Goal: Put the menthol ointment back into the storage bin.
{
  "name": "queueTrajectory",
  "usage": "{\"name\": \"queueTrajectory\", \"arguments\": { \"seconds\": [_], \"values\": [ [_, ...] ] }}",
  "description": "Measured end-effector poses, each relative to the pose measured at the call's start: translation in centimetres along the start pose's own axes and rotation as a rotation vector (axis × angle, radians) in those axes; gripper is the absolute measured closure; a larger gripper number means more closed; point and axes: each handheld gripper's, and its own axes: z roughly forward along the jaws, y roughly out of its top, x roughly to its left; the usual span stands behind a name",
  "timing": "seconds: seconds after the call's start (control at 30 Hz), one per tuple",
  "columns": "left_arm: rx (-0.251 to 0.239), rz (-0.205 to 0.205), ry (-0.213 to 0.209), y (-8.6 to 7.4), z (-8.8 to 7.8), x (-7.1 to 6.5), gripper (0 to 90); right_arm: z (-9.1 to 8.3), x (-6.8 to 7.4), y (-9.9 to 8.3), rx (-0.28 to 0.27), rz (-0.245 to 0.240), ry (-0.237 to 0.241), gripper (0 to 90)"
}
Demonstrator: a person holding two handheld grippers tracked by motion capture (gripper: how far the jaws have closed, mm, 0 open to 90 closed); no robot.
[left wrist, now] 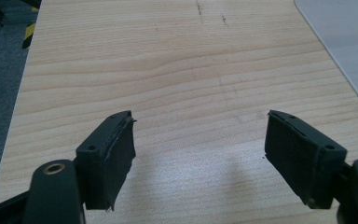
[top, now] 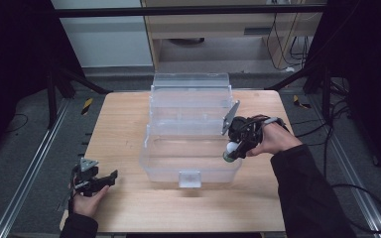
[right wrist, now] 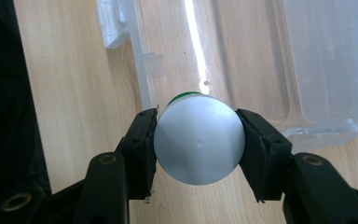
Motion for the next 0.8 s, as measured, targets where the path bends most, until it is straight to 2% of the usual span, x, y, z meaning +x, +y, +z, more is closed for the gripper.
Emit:
{"name": "queueTrajectory", "arguments": {
  "seconds": [0.37,0.7,0.8],
  "values": [
    [0.0,0.001,-0.001,0.0,0.0,0.0,23.7,2.2,-0.7,-0.3,0.021,0.006,-0.002,50.3],
    [0.0,0.002,-0.001,0.0,0.0,0.0,23.8,3.5,-1.2,-0.8,0.029,0.022,0.013,50.3],
    [0.002,0.004,-0.001,0.0,0.0,0.0,23.8,3.9,-1.2,-0.9,0.041,0.008,0.007,50.2]
  ]
}}
